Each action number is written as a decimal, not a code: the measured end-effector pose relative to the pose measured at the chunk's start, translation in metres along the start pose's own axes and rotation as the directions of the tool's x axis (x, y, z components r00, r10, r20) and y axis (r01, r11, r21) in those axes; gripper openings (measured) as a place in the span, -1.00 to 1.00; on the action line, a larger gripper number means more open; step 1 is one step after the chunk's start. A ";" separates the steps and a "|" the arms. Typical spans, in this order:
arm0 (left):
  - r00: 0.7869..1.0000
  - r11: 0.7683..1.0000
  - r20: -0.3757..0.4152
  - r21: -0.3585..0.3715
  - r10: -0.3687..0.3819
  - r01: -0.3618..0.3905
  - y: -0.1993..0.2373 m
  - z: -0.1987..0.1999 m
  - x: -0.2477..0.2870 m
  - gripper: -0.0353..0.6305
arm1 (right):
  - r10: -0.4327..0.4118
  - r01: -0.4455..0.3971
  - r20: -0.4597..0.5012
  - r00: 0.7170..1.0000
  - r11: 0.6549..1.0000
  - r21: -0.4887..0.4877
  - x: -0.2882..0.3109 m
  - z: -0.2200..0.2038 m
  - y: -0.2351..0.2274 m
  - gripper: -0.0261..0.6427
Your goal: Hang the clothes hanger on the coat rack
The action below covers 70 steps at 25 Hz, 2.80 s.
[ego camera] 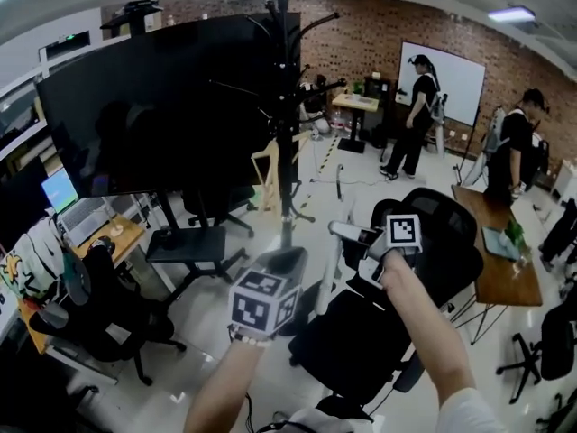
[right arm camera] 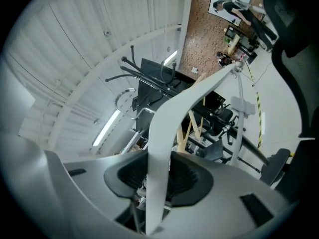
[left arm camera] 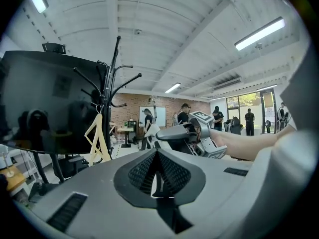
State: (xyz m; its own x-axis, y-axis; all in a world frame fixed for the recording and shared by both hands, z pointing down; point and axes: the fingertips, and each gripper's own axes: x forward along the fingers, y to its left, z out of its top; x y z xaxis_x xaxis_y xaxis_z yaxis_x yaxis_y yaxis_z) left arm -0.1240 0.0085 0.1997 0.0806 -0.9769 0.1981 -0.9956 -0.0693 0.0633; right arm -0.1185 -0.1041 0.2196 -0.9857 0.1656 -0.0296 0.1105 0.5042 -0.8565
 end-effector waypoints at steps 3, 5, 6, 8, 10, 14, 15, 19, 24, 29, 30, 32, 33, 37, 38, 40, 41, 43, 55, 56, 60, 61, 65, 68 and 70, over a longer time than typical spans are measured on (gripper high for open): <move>1.000 1.000 0.015 -0.025 0.019 -0.018 0.012 0.010 0.003 -0.92 | -0.013 0.013 0.014 1.000 1.000 -0.014 0.004 0.017 0.001 -0.49; 1.000 0.999 0.027 -0.034 0.014 -0.013 0.016 0.017 0.005 -0.92 | -0.008 0.008 0.020 1.000 1.000 -0.018 0.008 0.025 0.002 -0.49; 0.999 0.999 0.031 -0.037 0.009 -0.007 0.017 0.019 0.007 -0.92 | -0.003 0.003 0.024 1.000 1.000 -0.016 0.010 0.030 0.001 -0.49; 1.000 0.999 0.030 -0.041 0.002 -0.001 0.020 0.021 0.013 -0.92 | 0.011 -0.011 0.034 0.999 1.000 -0.008 0.015 0.041 -0.004 -0.49; 1.000 0.999 0.024 -0.038 0.005 -0.004 0.024 0.023 0.019 -0.92 | 0.027 -0.028 0.040 0.999 1.000 0.007 0.022 0.051 -0.010 -0.49; 1.000 1.000 0.016 -0.018 0.022 -0.022 0.032 0.030 0.035 -0.92 | 0.060 -0.063 0.060 0.996 0.997 0.043 0.035 0.075 -0.027 -0.49; 0.999 1.000 0.016 -0.012 0.029 -0.029 0.036 0.033 0.040 -0.92 | 0.068 -0.071 0.062 0.996 0.996 0.048 0.039 0.083 -0.031 -0.49; 0.998 0.999 0.023 0.000 0.051 -0.051 0.049 0.049 0.061 -0.92 | 0.098 -0.101 0.050 0.994 0.993 0.054 0.060 0.111 -0.046 -0.49; 0.996 0.997 0.033 0.025 0.077 -0.078 0.062 0.066 0.087 -0.92 | 0.125 -0.125 0.009 0.992 0.992 0.031 0.086 0.148 -0.051 -0.49; 0.995 0.996 0.040 0.023 0.087 -0.088 0.079 0.076 0.108 -0.92 | 0.141 -0.141 -0.001 0.990 0.990 0.028 0.108 0.186 -0.064 -0.49; 0.995 0.996 0.041 0.024 0.087 -0.088 0.082 0.078 0.112 -0.92 | 0.141 -0.140 -0.003 0.990 0.990 0.032 0.111 0.191 -0.067 -0.49; 0.995 0.995 0.040 0.028 0.090 -0.092 0.087 0.082 0.118 -0.92 | 0.145 -0.145 -0.010 0.989 0.989 0.038 0.118 0.200 -0.075 -0.49; 0.995 0.995 0.040 0.030 0.094 -0.095 0.090 0.084 0.122 -0.92 | 0.148 -0.147 -0.012 0.989 0.988 0.040 0.122 0.205 -0.080 -0.49; 0.993 0.993 0.041 0.032 0.112 -0.114 0.103 0.089 0.134 -0.92 | 0.151 -0.150 -0.020 0.988 0.988 0.044 0.135 0.219 -0.093 -0.49; 0.992 0.993 0.040 0.030 0.116 -0.117 0.106 0.089 0.136 -0.92 | 0.153 -0.152 -0.022 0.988 0.987 0.046 0.138 0.221 -0.095 -0.49; 0.992 0.992 0.039 0.026 0.121 -0.122 0.111 0.089 0.140 -0.92 | 0.162 -0.161 -0.030 0.986 0.986 0.052 0.144 0.224 -0.100 -0.49; 0.991 0.992 0.039 0.023 0.124 -0.125 0.113 0.089 0.141 -0.92 | 0.165 -0.163 -0.034 0.986 0.985 0.055 0.147 0.225 -0.103 -0.49; 0.991 0.991 0.039 0.018 0.130 -0.130 0.117 0.089 0.144 -0.92 | 0.172 -0.169 -0.040 0.984 0.983 0.067 0.152 0.226 -0.109 -0.49; 0.991 0.991 0.027 0.007 0.135 -0.135 0.123 0.082 0.148 -0.92 | 0.184 -0.179 -0.037 0.982 0.977 0.117 0.159 0.221 -0.133 -0.49; 0.991 0.991 0.028 0.005 0.135 -0.135 0.123 0.082 0.148 -0.92 | 0.183 -0.178 -0.040 0.982 0.977 0.117 0.160 0.220 -0.134 -0.49; 0.990 0.991 0.031 0.000 0.136 -0.136 0.123 0.081 0.145 -0.92 | 0.192 -0.184 -0.056 0.980 0.975 0.123 0.165 0.212 -0.132 -0.49; 0.990 0.991 0.032 -0.001 0.136 -0.136 0.122 0.080 0.143 -0.92 | 0.193 -0.185 -0.059 0.979 0.975 0.124 0.166 0.210 -0.132 -0.49; 0.989 0.990 0.031 -0.008 0.142 -0.141 0.124 0.078 0.138 -0.92 | 0.193 -0.183 -0.073 0.978 0.976 0.120 0.173 0.203 -0.130 -0.49; 0.988 0.988 0.031 -0.013 0.151 -0.151 0.127 0.076 0.135 -0.92 | 0.203 -0.191 -0.090 0.975 0.974 0.123 0.181 0.197 -0.128 -0.49; 0.987 0.987 0.029 -0.015 0.158 -0.158 0.129 0.075 0.133 -0.92 | 0.202 -0.190 -0.097 0.974 0.974 0.126 0.185 0.193 -0.128 -0.49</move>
State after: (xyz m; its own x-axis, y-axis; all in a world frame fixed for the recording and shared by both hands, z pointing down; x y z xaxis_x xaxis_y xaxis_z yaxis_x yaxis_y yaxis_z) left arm -0.2457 -0.1455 0.1612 -0.0795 -0.9809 0.1773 -0.9950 0.0890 0.0463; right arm -0.3393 -0.3014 0.2239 -0.9259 0.3457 -0.1521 0.2785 0.3531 -0.8932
